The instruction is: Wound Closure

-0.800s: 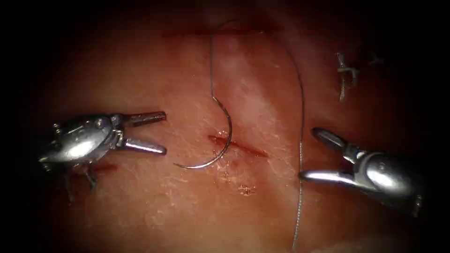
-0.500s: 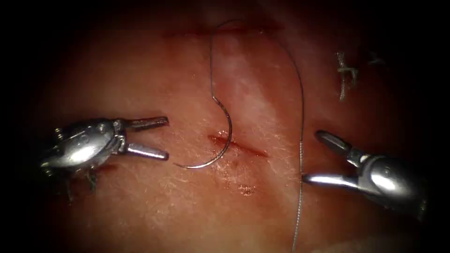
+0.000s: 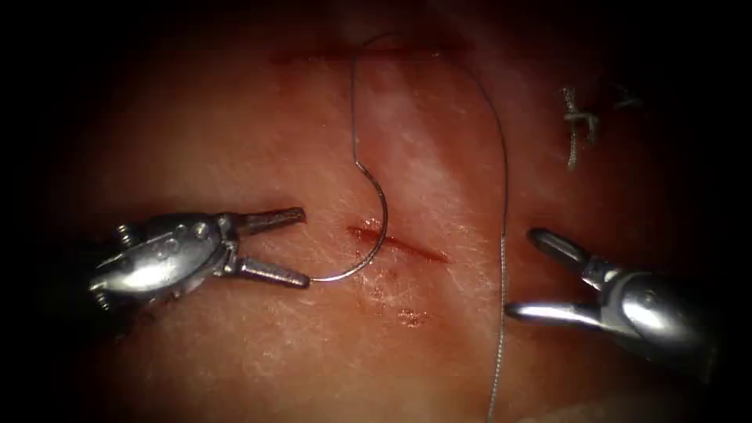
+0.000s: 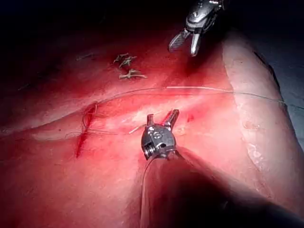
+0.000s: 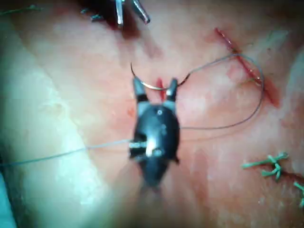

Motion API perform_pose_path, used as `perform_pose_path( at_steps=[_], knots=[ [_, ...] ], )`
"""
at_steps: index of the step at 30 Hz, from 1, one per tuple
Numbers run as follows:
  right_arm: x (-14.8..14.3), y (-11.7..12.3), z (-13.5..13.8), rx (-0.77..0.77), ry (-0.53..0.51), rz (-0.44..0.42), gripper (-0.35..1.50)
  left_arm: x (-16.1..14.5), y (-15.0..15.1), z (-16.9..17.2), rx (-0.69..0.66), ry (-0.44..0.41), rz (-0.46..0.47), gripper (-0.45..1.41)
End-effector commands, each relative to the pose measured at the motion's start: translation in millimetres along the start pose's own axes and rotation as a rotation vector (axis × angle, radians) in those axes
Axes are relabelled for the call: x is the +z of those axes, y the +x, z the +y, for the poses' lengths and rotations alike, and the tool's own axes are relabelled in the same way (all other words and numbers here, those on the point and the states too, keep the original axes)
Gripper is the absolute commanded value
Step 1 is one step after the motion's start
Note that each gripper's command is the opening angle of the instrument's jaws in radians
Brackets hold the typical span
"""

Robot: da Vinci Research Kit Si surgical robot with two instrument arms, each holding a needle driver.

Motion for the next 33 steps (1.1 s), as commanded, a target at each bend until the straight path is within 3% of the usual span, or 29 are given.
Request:
perform_pose_path(
  at_steps=[1, 5, 8, 11, 17, 27, 33],
  knots=[
    [0.7, -0.6, -0.1, 0.0, -0.004, -0.001, 1.2, 1.1, -0.3, -0.2, 0.004, 0.009, -0.017, 0.72],
    [0.5, -0.7, -0.2, -0.004, -0.014, -0.021, 1.2, 2.3, -0.9, 0.1, 0.001, 0.059, -0.103, 0.75],
    [0.7, -0.5, -0.6, -0.004, -0.019, -0.028, 1.2, 2.7, -1.7, 0.3, -0.009, 0.143, -0.237, 0.78],
    [1.1, -0.2, -1.3, -0.004, -0.021, -0.037, 1.2, 3.0, -2.3, -0.3, 0.023, 0.197, -0.309, 0.8],
    [1.4, -0.1, -1.4, -0.004, -0.022, -0.043, 1.2, 4.2, -4.4, -0.6, 0.051, 0.229, -0.385, 0.78],
    [1.5, 0.0, -1.6, -0.004, -0.023, -0.046, 1.18, 6.6, -6.5, -0.8, 0.1, 0.222, -0.444, 0.72],
    [1.8, 0.1, -1.9, -0.003, -0.025, -0.046, 1.18, 7.7, -9.2, -1.8, 0.116, 0.218, -0.516, 0.7]
  ],
)
